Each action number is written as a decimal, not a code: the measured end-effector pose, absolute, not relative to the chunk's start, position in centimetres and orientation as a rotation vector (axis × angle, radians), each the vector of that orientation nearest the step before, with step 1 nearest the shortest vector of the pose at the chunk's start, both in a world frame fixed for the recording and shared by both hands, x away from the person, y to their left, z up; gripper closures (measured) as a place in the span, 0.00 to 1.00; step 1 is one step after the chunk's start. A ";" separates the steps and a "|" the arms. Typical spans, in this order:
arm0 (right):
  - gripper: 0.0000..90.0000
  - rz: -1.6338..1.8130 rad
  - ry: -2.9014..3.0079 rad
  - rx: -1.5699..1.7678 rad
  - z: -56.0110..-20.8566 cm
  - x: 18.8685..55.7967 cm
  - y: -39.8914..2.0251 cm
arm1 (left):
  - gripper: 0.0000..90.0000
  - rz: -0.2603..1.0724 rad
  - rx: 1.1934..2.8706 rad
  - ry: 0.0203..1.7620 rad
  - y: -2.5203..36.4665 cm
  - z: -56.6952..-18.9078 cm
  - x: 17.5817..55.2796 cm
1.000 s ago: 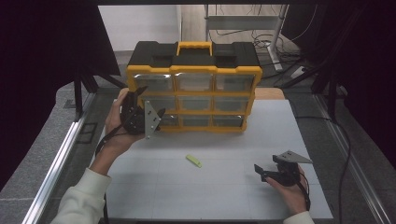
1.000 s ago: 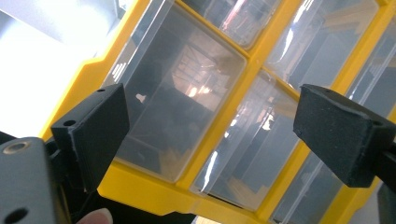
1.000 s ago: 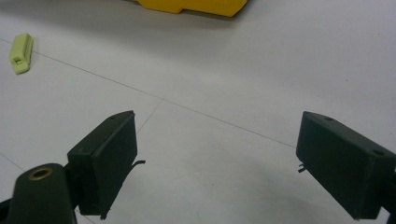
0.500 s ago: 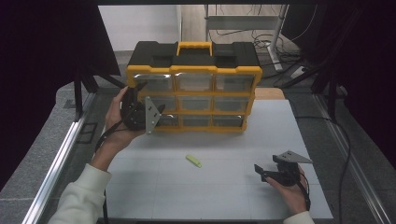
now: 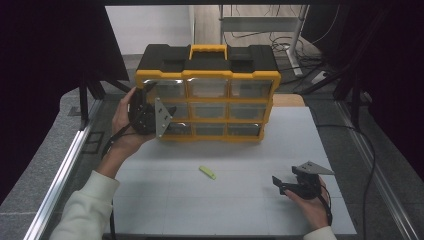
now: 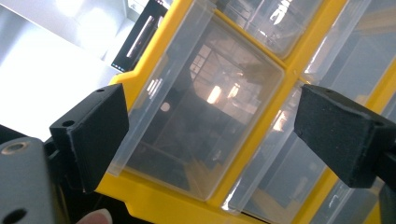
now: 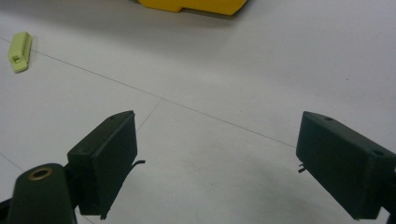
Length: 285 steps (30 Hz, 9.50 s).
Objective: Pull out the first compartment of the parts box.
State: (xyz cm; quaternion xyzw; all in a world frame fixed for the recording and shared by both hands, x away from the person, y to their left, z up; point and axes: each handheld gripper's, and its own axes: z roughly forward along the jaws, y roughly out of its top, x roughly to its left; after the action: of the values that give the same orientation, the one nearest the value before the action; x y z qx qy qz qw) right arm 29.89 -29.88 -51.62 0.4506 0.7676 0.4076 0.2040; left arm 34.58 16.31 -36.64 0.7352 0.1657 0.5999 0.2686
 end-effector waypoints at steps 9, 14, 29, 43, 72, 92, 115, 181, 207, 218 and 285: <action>0.14 1.142 2.145 1.256 -51.6 29.9 -29.9 | 0.12 1.649 2.009 0.437 16.4 -36.1 34.8; 0.14 1.137 2.141 1.257 -51.6 29.9 -29.9 | 0.12 1.661 2.017 0.437 16.5 -35.9 35.1; 0.14 1.139 2.140 1.262 -51.6 29.9 -29.9 | 0.13 1.672 2.017 0.431 16.5 -35.9 35.9; 0.14 1.144 2.143 1.256 -51.6 29.9 -29.9 | 0.13 1.689 2.010 0.427 16.2 -35.8 36.4; 0.14 1.142 2.141 1.255 -51.6 29.9 -29.9 | 0.22 1.734 2.000 0.412 16.1 -36.0 36.6; 0.14 1.143 2.138 1.249 -51.6 29.9 -29.9 | 0.35 1.786 1.988 0.392 16.2 -36.5 36.4; 0.14 1.143 2.137 1.249 -51.6 29.9 -29.9 | 0.46 1.839 1.971 0.379 16.3 -36.7 36.4; 0.15 1.139 2.125 1.267 -51.6 29.9 -30.0 | 0.77 1.956 1.942 0.368 16.0 -36.4 36.0; 0.15 1.134 2.127 1.265 -51.6 29.9 -30.1 | 0.77 1.958 1.918 0.350 16.2 -36.6 35.6; 0.15 1.135 2.126 1.267 -51.6 29.9 -30.1 | 0.78 1.955 1.918 0.343 16.3 -36.6 35.2; 0.15 1.126 2.120 1.267 -51.6 29.9 -30.1 | 0.78 1.950 1.902 0.309 16.7 -37.0 33.0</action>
State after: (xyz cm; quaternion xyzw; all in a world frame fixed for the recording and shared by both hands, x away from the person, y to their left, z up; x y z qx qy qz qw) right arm 29.86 -30.09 -51.56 0.4563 0.7633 0.4052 0.2119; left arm 33.00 16.73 -37.01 0.6799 0.1105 0.6972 0.1986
